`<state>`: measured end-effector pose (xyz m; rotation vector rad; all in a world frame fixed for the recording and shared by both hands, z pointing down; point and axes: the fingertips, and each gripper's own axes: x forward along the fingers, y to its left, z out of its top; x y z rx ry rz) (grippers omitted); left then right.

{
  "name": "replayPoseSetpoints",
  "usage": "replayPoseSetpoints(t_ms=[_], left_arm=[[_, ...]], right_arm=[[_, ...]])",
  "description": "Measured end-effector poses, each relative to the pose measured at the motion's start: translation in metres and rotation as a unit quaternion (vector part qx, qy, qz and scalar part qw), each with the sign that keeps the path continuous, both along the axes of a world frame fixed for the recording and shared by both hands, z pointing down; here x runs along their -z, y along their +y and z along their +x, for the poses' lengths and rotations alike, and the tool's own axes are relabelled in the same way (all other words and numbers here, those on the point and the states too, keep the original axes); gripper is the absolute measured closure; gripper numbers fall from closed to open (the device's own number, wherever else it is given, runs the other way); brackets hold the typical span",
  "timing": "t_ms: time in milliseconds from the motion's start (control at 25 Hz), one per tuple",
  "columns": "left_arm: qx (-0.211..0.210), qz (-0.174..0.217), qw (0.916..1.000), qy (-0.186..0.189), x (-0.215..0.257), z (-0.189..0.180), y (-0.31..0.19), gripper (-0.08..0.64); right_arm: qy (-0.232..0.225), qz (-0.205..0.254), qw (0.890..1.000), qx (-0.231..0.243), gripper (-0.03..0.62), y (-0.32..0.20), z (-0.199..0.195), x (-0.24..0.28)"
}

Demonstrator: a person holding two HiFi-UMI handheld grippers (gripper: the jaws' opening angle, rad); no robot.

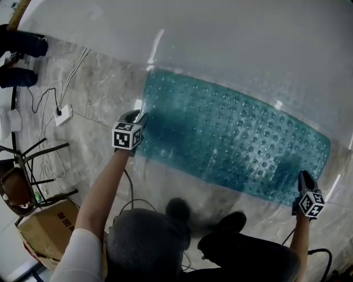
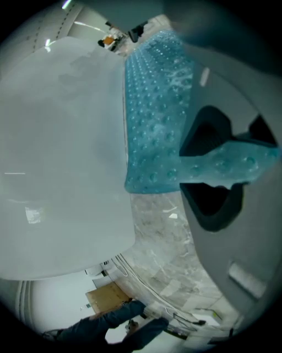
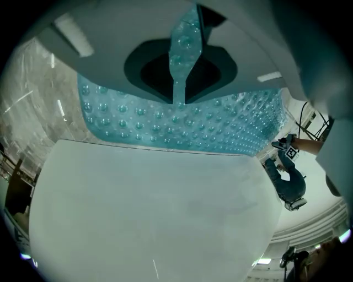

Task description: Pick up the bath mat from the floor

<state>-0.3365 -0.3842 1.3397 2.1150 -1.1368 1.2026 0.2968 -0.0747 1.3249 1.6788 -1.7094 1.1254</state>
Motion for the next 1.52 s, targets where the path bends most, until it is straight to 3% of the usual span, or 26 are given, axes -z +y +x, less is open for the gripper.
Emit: replayPoseSetpoints(t_ms=[80,200,360,520,680,880,960,1120,1360,1520], left_arm=[[0.003,-0.016,0.9998,-0.008,-0.013,-0.009,-0.009,0.38],[0.011,-0.074,0.9972,-0.002,-0.039,-0.012,-0.011,0.218],[0.02,-0.101,0.9946,0.005,-0.051,-0.02,-0.015,0.206],[0.009,-0.105,0.9944,0.013,-0.058,0.003,-0.009,0.259],[0.005,-0.103,0.9946,-0.006,-0.055,0.002,-0.006,0.315],[-0.049,-0.092,0.9937,-0.04,-0.055,0.021,0.007,0.473],[-0.058,-0.081,0.994,-0.045,-0.051,0.028,0.01,0.503],[-0.057,-0.078,0.9951,-0.023,-0.04,0.035,0.015,0.525],[-0.064,-0.076,0.995,0.004,-0.028,0.042,0.019,0.528],[-0.074,-0.07,0.9947,0.017,-0.023,0.047,0.025,0.531]], right_arm=[[-0.001,-0.003,1.0,0.002,0.517,0.004,0.0,-0.004],[0.007,-0.003,1.0,0.006,0.517,0.007,0.005,-0.008],[0.011,0.01,1.0,-0.013,0.509,0.011,0.015,-0.017],[0.026,0.001,0.999,-0.037,0.484,0.033,0.04,-0.012],[0.024,-0.005,0.999,-0.039,0.439,0.034,0.047,-0.026],[0.043,-0.017,0.998,-0.041,0.362,0.044,0.07,-0.032],[0.05,-0.024,0.998,-0.044,0.33,0.044,0.085,-0.035],[0.047,-0.049,0.996,-0.058,0.278,0.049,0.117,-0.047],[0.029,-0.083,0.989,-0.116,0.233,0.069,0.16,-0.072],[0.021,-0.1,0.989,-0.103,0.218,0.078,0.167,-0.087]])
